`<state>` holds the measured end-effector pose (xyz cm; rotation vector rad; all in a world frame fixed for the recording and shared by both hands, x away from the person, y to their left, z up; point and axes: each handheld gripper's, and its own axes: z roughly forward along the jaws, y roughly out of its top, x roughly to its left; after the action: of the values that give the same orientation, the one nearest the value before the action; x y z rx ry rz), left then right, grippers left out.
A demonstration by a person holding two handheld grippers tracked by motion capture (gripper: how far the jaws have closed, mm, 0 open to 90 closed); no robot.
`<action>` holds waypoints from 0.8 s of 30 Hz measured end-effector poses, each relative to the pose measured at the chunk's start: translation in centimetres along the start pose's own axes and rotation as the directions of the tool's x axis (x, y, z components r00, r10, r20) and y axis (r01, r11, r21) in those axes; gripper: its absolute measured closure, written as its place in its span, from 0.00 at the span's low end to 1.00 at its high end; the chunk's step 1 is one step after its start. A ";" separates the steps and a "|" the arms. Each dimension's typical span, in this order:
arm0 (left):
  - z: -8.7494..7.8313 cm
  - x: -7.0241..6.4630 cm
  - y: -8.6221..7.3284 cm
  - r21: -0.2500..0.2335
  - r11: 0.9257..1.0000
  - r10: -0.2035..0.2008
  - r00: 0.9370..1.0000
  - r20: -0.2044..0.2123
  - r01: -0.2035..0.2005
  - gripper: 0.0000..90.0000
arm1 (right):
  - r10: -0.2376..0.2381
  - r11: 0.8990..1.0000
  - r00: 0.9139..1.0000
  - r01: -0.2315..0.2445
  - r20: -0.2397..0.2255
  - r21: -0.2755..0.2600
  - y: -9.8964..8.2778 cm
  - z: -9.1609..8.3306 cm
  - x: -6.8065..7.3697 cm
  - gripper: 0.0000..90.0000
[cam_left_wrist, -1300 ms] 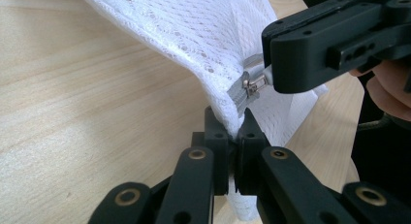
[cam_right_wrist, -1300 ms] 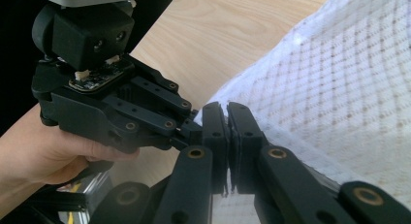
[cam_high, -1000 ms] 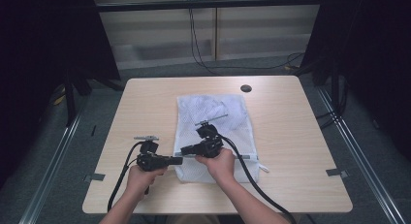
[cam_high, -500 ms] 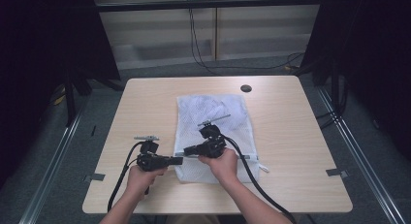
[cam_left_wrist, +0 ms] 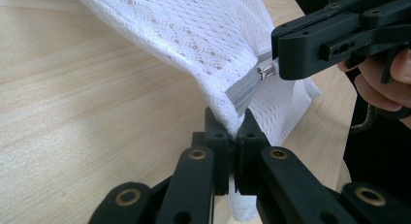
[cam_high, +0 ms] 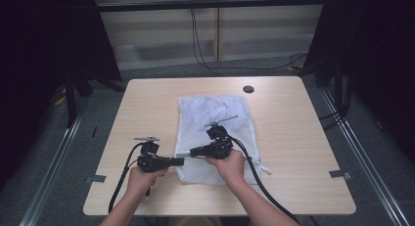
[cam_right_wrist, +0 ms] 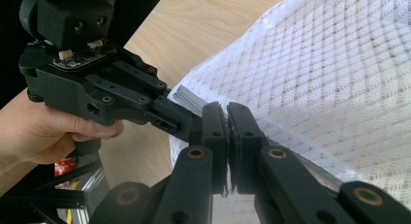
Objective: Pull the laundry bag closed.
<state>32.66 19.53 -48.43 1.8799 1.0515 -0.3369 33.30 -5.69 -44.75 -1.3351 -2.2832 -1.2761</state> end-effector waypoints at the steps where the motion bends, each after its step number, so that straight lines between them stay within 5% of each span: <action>1: 0.0 0.0 0.0 0.001 1.000 -0.001 1.000 -0.001 0.001 0.97 | -0.005 1.000 1.000 0.005 0.001 -0.001 0.0 0.0 0.0 0.97; 24: -0.3 0.2 0.0 -0.008 1.000 -0.019 1.000 0.007 0.019 0.97 | -0.003 1.000 1.000 0.003 0.011 -0.001 -0.4 -0.9 -0.9 0.97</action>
<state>32.76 19.91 -48.35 1.8609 1.0651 -0.3498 33.26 -7.02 -44.90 -1.3437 -2.2929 -1.2741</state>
